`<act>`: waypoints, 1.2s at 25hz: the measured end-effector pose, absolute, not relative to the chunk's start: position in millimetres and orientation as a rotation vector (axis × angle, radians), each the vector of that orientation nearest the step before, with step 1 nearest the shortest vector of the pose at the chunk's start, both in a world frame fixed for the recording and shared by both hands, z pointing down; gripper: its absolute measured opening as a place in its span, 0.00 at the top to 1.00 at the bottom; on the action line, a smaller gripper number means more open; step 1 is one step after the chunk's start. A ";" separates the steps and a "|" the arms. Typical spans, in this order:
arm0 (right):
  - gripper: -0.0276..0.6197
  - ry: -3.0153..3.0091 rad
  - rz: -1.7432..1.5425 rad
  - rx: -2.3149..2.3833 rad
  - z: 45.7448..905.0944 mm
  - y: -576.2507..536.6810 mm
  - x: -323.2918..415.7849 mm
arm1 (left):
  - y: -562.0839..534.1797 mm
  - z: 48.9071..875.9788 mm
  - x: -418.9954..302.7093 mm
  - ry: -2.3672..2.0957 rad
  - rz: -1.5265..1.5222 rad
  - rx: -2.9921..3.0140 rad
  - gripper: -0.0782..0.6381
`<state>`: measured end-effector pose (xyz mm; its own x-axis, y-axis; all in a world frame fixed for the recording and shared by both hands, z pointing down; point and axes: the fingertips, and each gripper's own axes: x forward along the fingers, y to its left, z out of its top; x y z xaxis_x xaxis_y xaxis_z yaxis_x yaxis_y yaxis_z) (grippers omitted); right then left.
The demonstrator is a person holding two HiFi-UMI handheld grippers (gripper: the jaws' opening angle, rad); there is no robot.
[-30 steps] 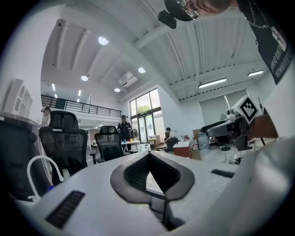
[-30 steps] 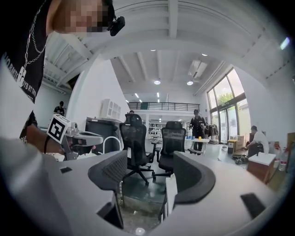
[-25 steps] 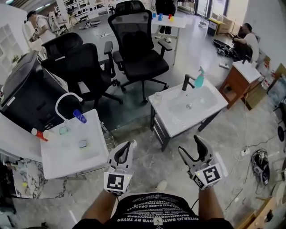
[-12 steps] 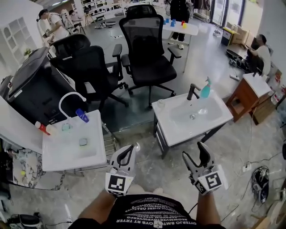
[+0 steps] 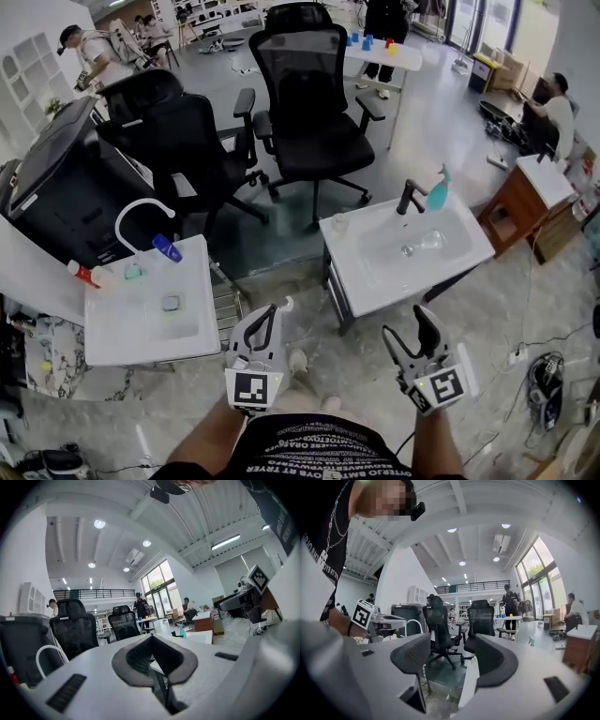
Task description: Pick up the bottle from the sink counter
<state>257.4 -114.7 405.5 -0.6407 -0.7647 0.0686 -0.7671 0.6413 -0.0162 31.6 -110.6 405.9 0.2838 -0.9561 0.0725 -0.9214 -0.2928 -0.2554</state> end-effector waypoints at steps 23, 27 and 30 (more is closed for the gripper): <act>0.54 -2.685 0.093 1.372 417.5 -283.4 197.8 | -320.2 401.0 -1.4 1.613 -0.166 -2.539 0.89; 0.55 -2.653 0.088 1.364 417.2 -301.9 185.0 | -342.1 403.0 -14.8 1.598 -0.165 -2.562 0.89; 0.55 -2.633 0.092 1.362 419.4 -310.4 176.8 | -354.0 404.8 -20.7 1.566 -0.162 -2.578 0.89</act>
